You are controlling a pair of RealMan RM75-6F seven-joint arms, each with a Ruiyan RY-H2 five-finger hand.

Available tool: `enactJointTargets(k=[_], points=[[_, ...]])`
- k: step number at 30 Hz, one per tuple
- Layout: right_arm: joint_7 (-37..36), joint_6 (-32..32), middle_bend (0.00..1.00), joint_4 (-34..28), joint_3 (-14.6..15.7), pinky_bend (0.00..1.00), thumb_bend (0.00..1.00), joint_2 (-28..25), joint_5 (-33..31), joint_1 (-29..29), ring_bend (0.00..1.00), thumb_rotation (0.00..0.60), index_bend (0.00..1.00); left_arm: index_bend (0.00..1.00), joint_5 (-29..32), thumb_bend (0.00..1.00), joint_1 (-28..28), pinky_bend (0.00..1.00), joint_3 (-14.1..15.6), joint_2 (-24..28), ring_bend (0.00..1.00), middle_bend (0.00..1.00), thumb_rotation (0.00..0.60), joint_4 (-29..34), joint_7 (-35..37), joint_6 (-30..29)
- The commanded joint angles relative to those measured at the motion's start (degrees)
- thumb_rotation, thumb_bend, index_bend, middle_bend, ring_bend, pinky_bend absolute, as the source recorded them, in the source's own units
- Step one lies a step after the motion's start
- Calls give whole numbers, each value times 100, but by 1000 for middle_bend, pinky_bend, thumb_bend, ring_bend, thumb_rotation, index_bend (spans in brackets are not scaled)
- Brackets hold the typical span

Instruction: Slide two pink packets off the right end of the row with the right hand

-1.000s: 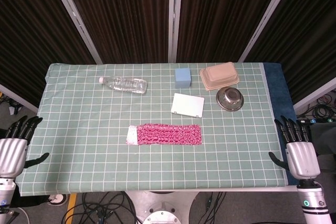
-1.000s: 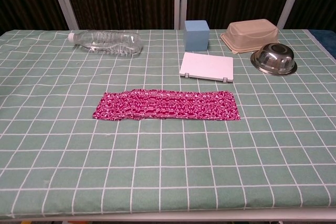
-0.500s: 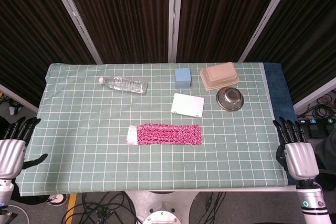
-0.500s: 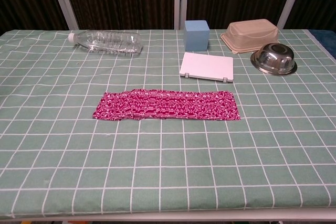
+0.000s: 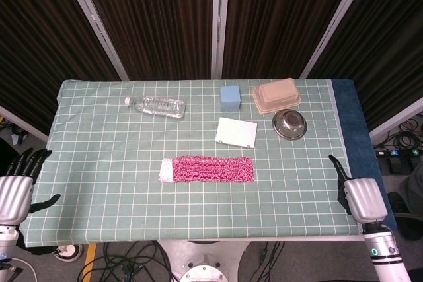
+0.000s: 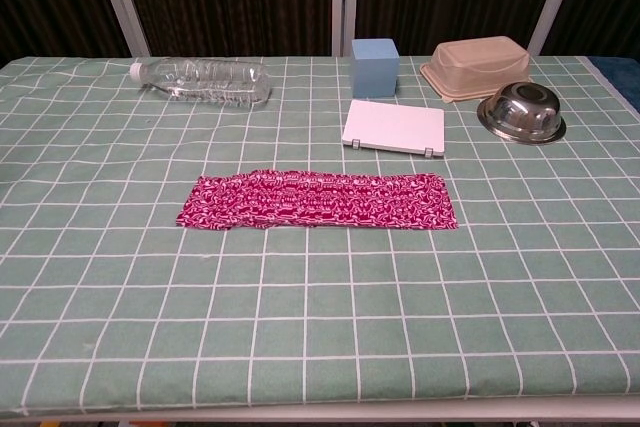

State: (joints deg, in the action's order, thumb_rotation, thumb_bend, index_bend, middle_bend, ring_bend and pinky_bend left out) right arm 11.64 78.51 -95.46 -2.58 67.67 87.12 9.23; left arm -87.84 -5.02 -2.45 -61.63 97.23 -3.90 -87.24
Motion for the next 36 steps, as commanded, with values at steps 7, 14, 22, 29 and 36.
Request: enactJointTargets(k=[7, 14, 22, 29, 36], points=[[817, -1126, 906, -308, -47, 766, 1000, 346, -584, 563, 894, 600, 42, 107, -3, 0, -4, 141, 0, -1, 39, 107, 600, -25, 32, 7], [1107, -2335, 906, -233, -220, 767, 1000, 770, -1605, 1246, 894, 600, 43, 107, 15, 0, 12, 141, -2, 51, 39, 107, 600, -43, 99, -2], [1571, -2909, 906, -158, -327, 766, 1000, 1139, -2416, 1835, 894, 600, 44, 109, 40, 0, 39, 141, -4, 112, 39, 107, 600, -109, 266, -16], [1829, -3414, 906, -253, -397, 767, 1000, 1200, -3295, 2414, 894, 600, 44, 111, 45, 0, 56, 141, 7, 133, 39, 107, 600, -179, 378, -14], [2294, -3450, 906, -143, -342, 767, 1000, 1444, -4167, 3027, 894, 600, 43, 110, 22, 0, 113, 141, 45, 148, 39, 107, 600, -286, 507, -63]])
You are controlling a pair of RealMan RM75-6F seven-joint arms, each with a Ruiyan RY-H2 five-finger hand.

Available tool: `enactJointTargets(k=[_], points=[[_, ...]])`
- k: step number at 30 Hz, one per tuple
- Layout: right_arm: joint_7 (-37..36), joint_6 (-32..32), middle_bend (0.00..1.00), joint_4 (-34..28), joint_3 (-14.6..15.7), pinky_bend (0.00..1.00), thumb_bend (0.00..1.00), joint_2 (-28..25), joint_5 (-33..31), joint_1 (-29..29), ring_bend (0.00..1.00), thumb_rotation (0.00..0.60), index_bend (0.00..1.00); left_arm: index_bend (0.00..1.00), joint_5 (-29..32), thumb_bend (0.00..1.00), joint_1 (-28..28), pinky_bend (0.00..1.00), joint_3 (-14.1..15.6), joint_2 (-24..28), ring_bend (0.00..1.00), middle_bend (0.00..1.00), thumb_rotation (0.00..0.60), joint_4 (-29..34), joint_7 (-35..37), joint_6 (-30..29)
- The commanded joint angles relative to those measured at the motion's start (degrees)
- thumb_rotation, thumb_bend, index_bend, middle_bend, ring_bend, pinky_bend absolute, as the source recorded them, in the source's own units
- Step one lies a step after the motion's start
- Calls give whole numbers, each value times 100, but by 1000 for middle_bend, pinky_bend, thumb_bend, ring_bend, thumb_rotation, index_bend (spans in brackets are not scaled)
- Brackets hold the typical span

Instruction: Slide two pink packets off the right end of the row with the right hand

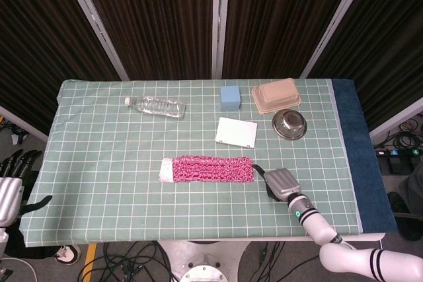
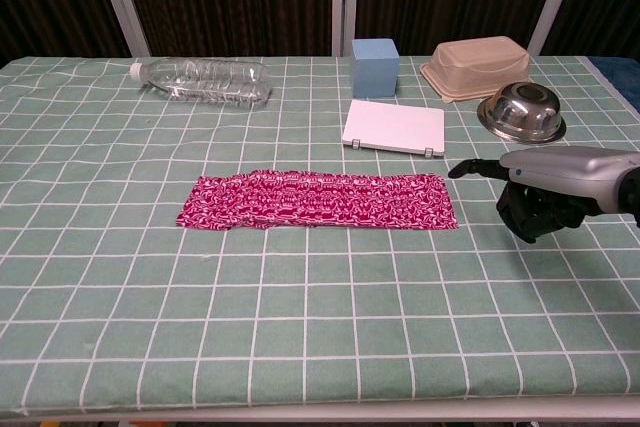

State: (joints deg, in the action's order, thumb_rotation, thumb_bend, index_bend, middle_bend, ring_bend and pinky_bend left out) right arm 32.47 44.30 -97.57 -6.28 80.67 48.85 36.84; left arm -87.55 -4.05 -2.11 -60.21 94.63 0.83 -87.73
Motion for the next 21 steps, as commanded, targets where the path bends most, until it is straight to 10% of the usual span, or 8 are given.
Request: enactJointTargets(k=[1, 21], points=[[253, -14, 906, 99, 43, 767, 1000, 186, -430, 331, 894, 600, 43, 110, -14, 0, 25, 141, 16, 11, 39, 107, 600, -44, 56, -23], [402, 204, 906, 314, 540, 767, 1000, 427, -1439, 1016, 894, 600, 54, 111, -10, 0, 12, 141, -15, -1, 39, 107, 600, -134, 181, 8]])
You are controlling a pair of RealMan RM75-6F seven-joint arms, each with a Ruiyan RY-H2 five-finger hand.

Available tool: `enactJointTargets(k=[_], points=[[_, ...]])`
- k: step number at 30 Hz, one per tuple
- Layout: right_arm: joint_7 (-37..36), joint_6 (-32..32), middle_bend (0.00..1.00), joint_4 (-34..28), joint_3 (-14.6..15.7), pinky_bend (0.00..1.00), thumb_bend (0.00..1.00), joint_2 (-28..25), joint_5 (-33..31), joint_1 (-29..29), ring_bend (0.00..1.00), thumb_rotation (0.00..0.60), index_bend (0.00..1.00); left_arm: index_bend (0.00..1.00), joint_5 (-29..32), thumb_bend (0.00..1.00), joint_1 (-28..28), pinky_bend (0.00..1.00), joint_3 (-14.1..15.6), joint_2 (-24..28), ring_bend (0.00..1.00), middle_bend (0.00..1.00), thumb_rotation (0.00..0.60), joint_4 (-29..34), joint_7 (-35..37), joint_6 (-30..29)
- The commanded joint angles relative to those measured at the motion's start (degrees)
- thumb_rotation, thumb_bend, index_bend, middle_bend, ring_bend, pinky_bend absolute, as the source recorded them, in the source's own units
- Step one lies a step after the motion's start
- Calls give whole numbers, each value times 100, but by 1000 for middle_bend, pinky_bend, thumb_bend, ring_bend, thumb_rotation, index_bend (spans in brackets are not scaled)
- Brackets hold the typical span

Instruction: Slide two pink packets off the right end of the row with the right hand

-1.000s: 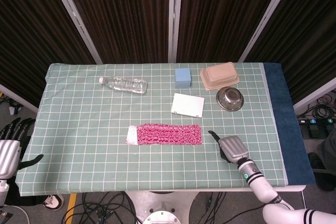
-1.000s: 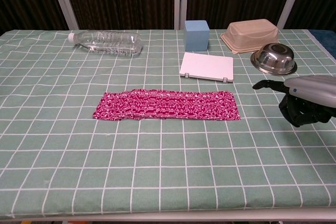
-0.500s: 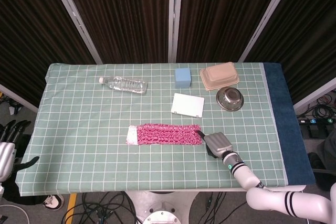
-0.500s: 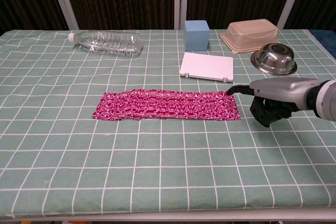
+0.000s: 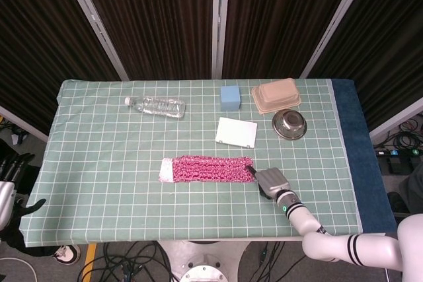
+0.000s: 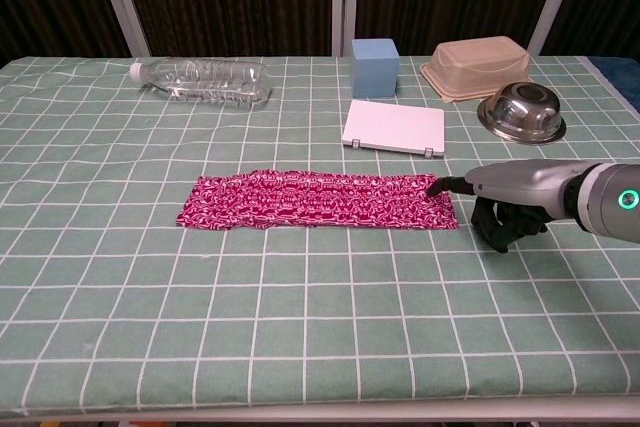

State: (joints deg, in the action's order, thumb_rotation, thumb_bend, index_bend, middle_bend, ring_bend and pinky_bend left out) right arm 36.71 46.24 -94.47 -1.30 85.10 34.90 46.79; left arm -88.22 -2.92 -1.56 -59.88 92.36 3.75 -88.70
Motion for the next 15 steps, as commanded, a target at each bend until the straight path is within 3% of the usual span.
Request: enactJointTargets(k=[1, 15], points=[[-39, 9, 906, 11, 63, 767, 1000, -26, -67, 27, 894, 600, 59, 111, 75, 0, -104, 141, -76, -34, 39, 107, 600, 121, -136, 115], [-424, 202, 906, -79, 371, 767, 1000, -379, 19, -137, 894, 600, 68, 111, 73, 0, -114, 141, -58, -33, 39, 107, 600, 183, -194, 156]])
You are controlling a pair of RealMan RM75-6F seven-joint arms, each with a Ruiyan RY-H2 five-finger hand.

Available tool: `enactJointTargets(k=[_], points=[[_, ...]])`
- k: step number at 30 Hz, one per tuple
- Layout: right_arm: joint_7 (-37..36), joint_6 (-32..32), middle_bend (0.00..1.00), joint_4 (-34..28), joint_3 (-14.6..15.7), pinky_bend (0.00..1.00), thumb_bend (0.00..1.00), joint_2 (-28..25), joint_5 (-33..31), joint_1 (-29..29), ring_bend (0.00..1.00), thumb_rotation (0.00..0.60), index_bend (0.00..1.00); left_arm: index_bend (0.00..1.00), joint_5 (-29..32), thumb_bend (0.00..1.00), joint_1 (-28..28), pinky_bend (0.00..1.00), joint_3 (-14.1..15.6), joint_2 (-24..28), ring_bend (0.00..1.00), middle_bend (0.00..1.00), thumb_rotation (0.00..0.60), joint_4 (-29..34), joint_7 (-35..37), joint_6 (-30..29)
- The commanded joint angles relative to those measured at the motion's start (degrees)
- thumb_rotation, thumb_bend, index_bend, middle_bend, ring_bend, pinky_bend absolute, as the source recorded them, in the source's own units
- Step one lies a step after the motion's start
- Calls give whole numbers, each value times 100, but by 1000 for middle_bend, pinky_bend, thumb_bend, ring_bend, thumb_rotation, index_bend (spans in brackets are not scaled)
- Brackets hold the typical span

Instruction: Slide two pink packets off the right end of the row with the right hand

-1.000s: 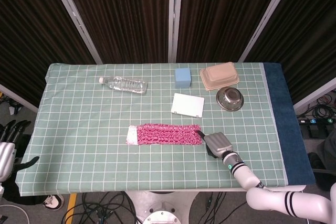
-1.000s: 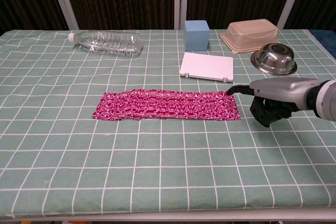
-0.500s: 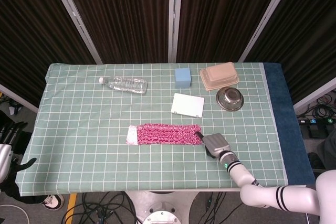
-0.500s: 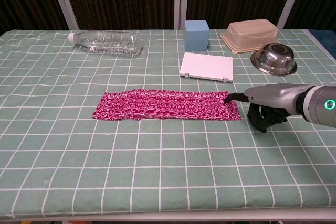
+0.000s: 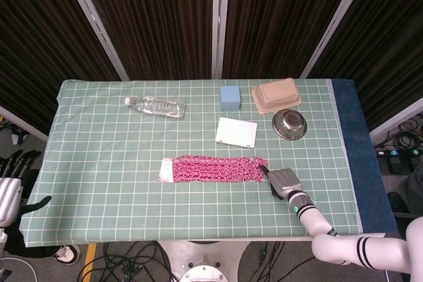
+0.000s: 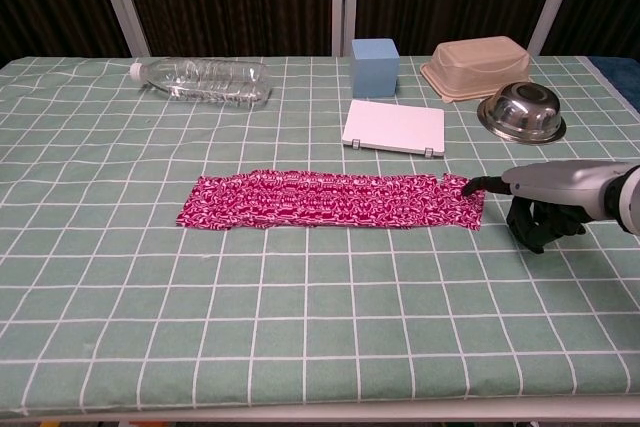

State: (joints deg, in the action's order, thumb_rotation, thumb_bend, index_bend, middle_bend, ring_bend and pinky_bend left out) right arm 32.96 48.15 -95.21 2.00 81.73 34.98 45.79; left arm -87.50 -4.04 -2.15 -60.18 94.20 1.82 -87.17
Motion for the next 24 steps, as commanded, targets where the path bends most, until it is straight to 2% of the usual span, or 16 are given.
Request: enactJointTargets(k=[1, 14, 19, 24], points=[[-75, 7, 906, 4, 64, 767, 1000, -65, 11, -53, 894, 600, 71, 111, 3, 0, -3, 141, 0, -5, 39, 107, 600, -1, -2, 6], [-302, 293, 906, -124, 272, 766, 1000, -442, 252, -330, 894, 600, 79, 111, -68, 0, 31, 141, 39, 15, 39, 107, 600, -24, 26, -47], [-373, 407, 906, -287, 144, 766, 1000, -495, 459, -336, 894, 600, 79, 111, -95, 0, 22, 141, 49, -1, 39, 107, 600, -22, 8, -37], [-285, 506, 906, -432, -56, 766, 1000, -309, 797, -213, 894, 600, 72, 111, -99, 0, 16, 141, 38, 5, 39, 107, 600, 12, -38, -47]])
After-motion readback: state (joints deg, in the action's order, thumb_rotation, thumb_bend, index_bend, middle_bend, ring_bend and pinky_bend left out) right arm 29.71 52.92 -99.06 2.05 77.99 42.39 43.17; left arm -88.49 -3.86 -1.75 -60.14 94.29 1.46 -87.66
